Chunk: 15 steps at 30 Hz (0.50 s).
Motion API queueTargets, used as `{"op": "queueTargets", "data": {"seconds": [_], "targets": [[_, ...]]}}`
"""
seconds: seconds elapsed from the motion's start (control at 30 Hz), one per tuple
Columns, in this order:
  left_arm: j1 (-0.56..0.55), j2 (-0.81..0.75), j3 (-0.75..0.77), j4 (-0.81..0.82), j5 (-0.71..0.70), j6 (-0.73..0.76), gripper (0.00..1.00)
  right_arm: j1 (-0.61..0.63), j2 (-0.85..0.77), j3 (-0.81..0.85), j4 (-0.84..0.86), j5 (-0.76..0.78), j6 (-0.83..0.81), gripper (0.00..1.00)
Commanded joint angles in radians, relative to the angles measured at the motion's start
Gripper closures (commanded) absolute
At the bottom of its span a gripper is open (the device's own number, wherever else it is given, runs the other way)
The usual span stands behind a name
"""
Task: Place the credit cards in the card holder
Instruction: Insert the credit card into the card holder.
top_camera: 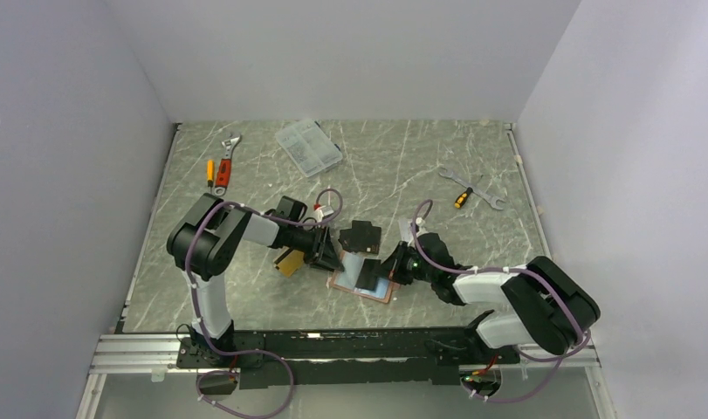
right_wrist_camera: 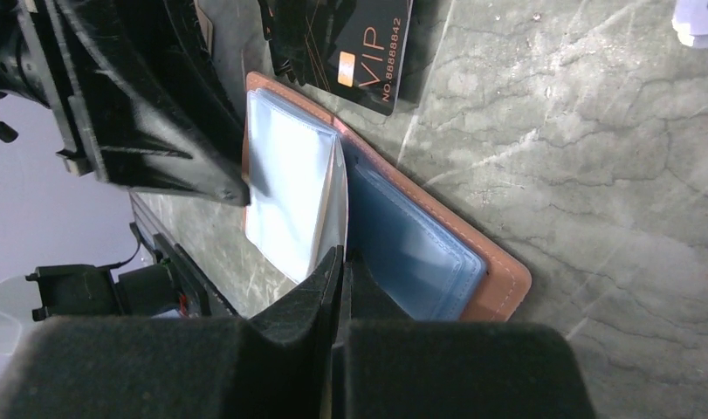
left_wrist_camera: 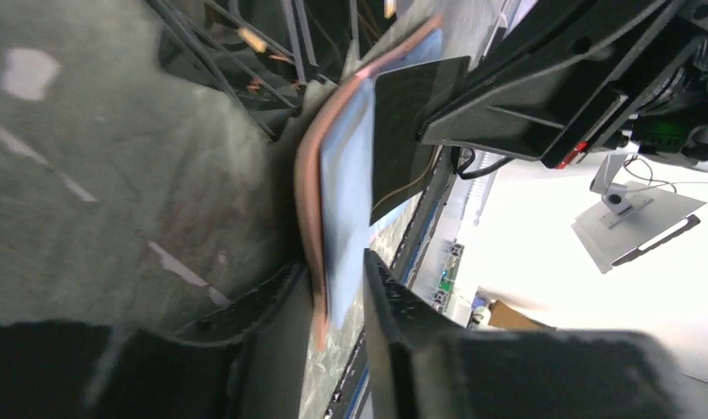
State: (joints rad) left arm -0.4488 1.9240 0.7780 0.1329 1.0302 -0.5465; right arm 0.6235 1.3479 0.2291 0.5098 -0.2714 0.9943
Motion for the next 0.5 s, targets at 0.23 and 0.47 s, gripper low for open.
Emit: {"op": "queueTargets", "data": {"seconds": [0.23, 0.47], "targets": [[-0.022, -0.066, 0.003, 0.069, 0.053, -0.030, 0.47, 0.010, 0.071, 0.031, -0.030, -0.028, -0.045, 1.00], [-0.022, -0.007, 0.008, 0.046, 0.022, -0.021, 0.84, -0.003, 0.066, 0.019, -0.011, -0.050, -0.045, 1.00]]}}
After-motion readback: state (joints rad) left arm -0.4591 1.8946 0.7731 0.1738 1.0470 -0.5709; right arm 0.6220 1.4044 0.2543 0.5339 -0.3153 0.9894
